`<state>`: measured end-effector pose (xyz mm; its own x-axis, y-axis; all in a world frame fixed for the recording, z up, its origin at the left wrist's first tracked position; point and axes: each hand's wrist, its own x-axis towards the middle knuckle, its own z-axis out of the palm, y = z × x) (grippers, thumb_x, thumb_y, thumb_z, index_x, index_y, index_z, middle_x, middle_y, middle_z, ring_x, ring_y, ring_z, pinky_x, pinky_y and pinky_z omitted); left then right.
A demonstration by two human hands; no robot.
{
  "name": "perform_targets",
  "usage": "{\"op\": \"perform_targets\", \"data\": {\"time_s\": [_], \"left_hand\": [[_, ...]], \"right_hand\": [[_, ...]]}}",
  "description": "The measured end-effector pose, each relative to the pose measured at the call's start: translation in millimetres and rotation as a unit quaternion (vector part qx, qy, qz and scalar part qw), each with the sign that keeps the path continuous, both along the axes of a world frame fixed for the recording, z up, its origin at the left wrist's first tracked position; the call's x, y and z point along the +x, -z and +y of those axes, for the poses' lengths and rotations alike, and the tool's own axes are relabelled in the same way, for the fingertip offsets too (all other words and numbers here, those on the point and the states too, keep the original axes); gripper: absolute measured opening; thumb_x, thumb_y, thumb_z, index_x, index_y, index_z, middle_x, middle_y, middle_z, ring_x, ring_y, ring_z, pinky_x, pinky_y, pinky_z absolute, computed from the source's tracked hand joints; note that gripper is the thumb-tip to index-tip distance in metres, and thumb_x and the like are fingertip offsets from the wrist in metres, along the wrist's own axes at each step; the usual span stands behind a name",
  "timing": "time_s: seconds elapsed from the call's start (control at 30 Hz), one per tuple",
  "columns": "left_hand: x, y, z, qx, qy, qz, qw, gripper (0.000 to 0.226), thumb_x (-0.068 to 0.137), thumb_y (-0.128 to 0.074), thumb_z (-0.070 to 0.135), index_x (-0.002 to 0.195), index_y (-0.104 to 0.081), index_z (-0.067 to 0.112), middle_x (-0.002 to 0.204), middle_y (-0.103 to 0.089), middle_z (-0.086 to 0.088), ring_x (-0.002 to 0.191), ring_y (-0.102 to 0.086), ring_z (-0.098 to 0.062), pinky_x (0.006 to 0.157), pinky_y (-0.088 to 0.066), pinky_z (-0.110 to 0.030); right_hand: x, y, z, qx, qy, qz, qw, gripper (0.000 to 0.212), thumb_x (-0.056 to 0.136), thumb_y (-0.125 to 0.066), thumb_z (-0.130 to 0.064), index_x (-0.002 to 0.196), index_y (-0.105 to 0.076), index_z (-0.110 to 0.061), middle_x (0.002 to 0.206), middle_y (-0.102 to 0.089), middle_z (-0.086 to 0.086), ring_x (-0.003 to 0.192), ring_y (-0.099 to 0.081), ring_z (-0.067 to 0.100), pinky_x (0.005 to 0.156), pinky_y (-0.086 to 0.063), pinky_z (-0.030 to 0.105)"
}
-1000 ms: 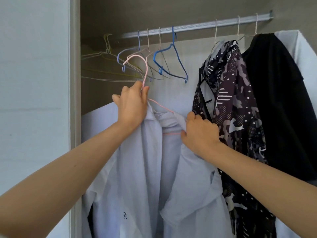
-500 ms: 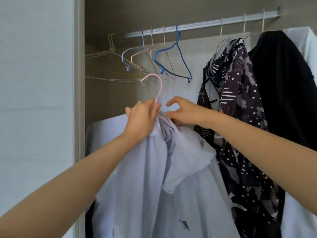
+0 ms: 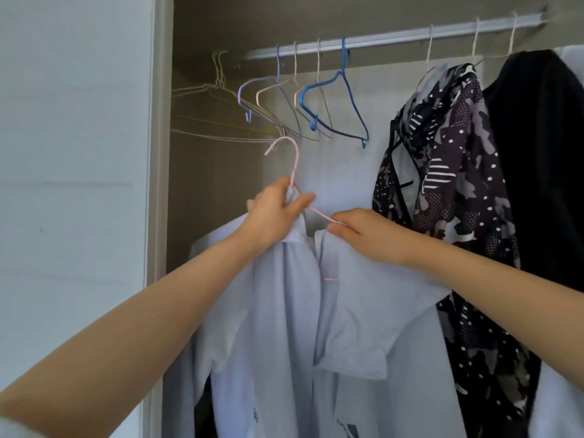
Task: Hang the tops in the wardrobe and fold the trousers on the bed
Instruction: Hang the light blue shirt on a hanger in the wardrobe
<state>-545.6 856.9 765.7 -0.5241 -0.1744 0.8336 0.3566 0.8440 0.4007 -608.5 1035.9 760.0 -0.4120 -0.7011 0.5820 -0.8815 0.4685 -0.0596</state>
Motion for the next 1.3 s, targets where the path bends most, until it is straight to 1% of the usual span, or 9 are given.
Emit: {"op": "perform_targets", "data": {"time_s": [0.17, 0.27, 0.37, 0.57, 0.77, 0.87, 0.97, 1.07, 1.3], "left_hand": [[-2.3, 5.3, -4.4, -0.149, 0.089, -0.083, 0.981, 0.047, 0.078, -0.077, 0.011, 0.121, -0.058, 0.011, 0.108, -0.062, 0.003, 0.11, -0.058, -0.023, 0.094, -0.044, -0.034], [-6.0, 4.1, -21.5, -0.215, -0.027, -0.111, 0.97, 0.06, 0.078, -0.061, -0.001, 0.137, -0.049, 0.004, 0.133, -0.057, -0.014, 0.127, -0.05, -0.033, 0.102, -0.04, -0.033], [-7.3, 4.5, -39.8, -0.15, -0.207, -0.135, 0.957, 0.036, 0.087, -0.049, 0.001, 0.122, -0.057, 0.003, 0.123, -0.059, -0.027, 0.116, -0.055, -0.046, 0.092, -0.046, -0.043], [-0.5, 1.1, -62.4, -0.07, -0.297, -0.141, 0.942, 0.025, 0.089, -0.042, -0.003, 0.106, -0.061, -0.003, 0.113, -0.06, -0.031, 0.106, -0.058, -0.05, 0.084, -0.048, -0.045], [1.1, -2.9, -47.0, -0.121, -0.295, -0.136, 0.938, 0.021, 0.09, -0.046, 0.002, 0.105, -0.06, 0.002, 0.114, -0.06, -0.026, 0.105, -0.059, -0.047, 0.079, -0.045, -0.042], [7.7, -5.8, -32.8, -0.086, -0.232, -0.137, 0.959, 0.017, 0.092, -0.046, 0.013, 0.093, -0.061, 0.003, 0.104, -0.061, -0.026, 0.098, -0.059, -0.045, 0.072, -0.04, -0.035], [17.2, -9.4, -18.7, -0.079, -0.056, -0.212, 0.972, 0.022, 0.087, -0.055, 0.025, 0.069, -0.055, 0.013, 0.075, -0.058, -0.01, 0.074, -0.055, -0.029, 0.061, -0.039, -0.028], [23.1, -7.9, -11.4, -0.041, 0.085, -0.37, 0.924, 0.031, 0.088, -0.066, 0.044, 0.09, -0.067, 0.014, 0.083, -0.069, -0.002, 0.077, -0.068, -0.017, 0.062, -0.055, -0.027], [-1.4, -2.9, -10.3, -0.17, -0.019, -0.094, 0.981, 0.052, 0.081, -0.075, 0.045, 0.121, -0.056, 0.017, 0.107, -0.053, -0.004, 0.102, -0.049, -0.021, 0.088, -0.037, -0.028]], "right_hand": [[-15.7, -0.2, 11.9, -0.061, -0.01, -0.053, 0.997, 0.035, 0.101, -0.048, -0.021, 0.068, -0.047, -0.009, 0.064, -0.044, 0.005, 0.065, -0.039, 0.014, 0.063, -0.032, 0.031], [-25.0, -1.5, 27.0, -0.123, -0.034, -0.057, 0.99, 0.018, 0.099, -0.051, -0.018, 0.095, -0.066, -0.011, 0.09, -0.066, 0.005, 0.084, -0.057, 0.013, 0.079, -0.042, 0.028], [-31.4, -2.6, 39.6, -0.135, -0.027, 0.017, 0.99, 0.02, 0.101, -0.048, -0.02, 0.109, -0.066, -0.022, 0.101, -0.069, -0.001, 0.096, -0.062, 0.019, 0.092, -0.045, 0.032], [-37.0, 3.6, 58.8, 0.11, 0.173, 0.282, 0.937, 0.048, 0.099, -0.042, -0.02, 0.143, -0.037, -0.039, 0.099, -0.069, 0.007, 0.085, -0.066, 0.031, 0.06, -0.04, 0.033], [-35.7, 0.3, 59.9, 0.232, 0.272, 0.407, 0.841, 0.064, 0.091, -0.04, -0.005, 0.148, -0.024, -0.029, 0.104, -0.065, -0.003, 0.087, -0.067, 0.026, 0.071, -0.049, 0.037], [-40.5, -2.2, 60.7, 0.192, 0.31, 0.374, 0.853, 0.061, 0.089, -0.04, -0.003, 0.145, -0.029, -0.026, 0.101, -0.066, 0.001, 0.09, -0.067, 0.028, 0.08, -0.053, 0.041], [-46.0, -4.0, 65.7, 0.107, 0.314, 0.322, 0.887, 0.064, 0.087, -0.04, 0.0, 0.144, -0.032, -0.028, 0.095, -0.064, 0.007, 0.088, -0.065, 0.033, 0.064, -0.044, 0.036], [-47.5, -5.4, 68.8, 0.011, 0.275, 0.265, 0.924, 0.049, 0.093, -0.042, -0.004, 0.136, -0.043, -0.027, 0.08, -0.058, 0.012, 0.081, -0.063, 0.039, 0.06, -0.043, 0.037], [-35.7, -9.7, 61.7, -0.149, 0.106, 0.204, 0.962, 0.021, 0.1, -0.045, -0.034, 0.108, -0.059, -0.019, 0.078, -0.065, 0.015, 0.074, -0.059, 0.039, 0.064, -0.05, 0.044]]}}
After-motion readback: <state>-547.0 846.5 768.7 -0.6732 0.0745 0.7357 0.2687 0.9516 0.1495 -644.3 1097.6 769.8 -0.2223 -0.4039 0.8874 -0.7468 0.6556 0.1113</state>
